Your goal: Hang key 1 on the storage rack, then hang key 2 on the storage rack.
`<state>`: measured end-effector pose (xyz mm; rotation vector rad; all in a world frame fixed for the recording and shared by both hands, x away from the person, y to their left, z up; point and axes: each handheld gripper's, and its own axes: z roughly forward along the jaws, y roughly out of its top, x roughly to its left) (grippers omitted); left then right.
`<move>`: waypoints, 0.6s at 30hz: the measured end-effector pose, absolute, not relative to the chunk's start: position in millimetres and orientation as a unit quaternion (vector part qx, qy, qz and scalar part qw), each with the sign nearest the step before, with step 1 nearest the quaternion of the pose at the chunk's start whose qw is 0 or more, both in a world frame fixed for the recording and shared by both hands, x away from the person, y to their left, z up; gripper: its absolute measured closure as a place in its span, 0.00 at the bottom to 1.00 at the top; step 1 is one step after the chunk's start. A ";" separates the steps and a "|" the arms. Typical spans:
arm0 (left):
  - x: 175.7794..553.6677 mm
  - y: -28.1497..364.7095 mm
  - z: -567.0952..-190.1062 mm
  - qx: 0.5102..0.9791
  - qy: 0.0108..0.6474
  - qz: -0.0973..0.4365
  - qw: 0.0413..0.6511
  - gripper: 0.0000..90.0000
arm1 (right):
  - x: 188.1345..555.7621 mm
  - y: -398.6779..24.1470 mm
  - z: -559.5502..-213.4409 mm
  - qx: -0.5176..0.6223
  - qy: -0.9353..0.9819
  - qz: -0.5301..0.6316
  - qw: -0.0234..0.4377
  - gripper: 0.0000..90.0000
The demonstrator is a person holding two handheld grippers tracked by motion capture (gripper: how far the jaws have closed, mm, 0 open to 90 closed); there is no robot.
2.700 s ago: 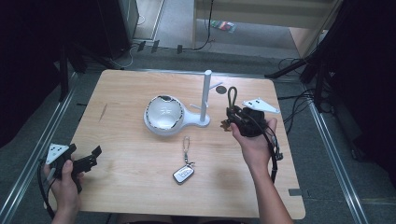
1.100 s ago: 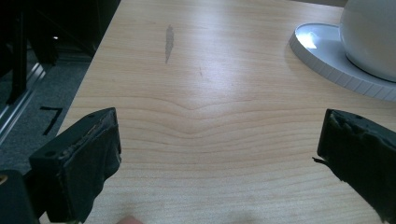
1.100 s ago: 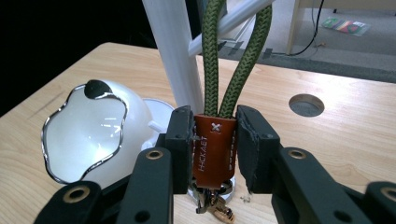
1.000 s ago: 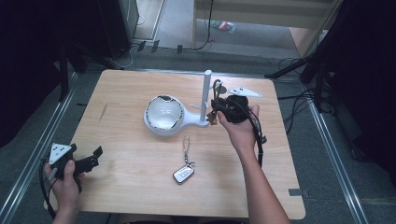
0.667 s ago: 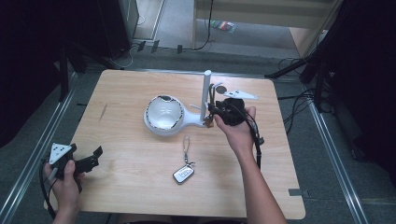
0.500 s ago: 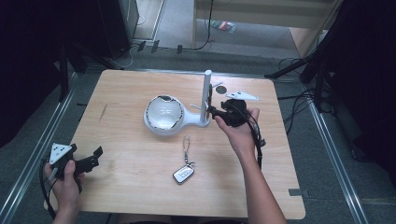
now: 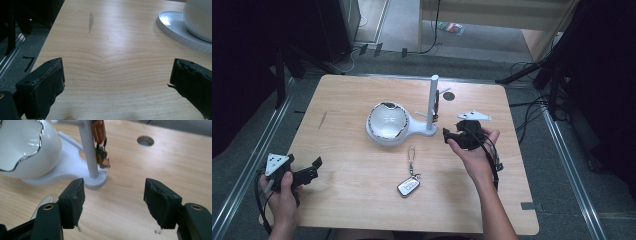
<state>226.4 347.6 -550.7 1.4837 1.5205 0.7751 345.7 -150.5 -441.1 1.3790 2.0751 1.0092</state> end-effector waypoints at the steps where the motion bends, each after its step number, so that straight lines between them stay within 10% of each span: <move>1: 226.3 347.7 -550.6 0.594 0.608 0.309 0.426 0.00 | 343.7 -151.9 -441.9 0.502 0.753 0.364 0.221 0.38; 18: 226.1 346.8 -550.7 0.593 0.608 0.311 0.426 0.00 | 318.1 -160.7 -456.7 0.506 0.772 0.325 0.207 0.35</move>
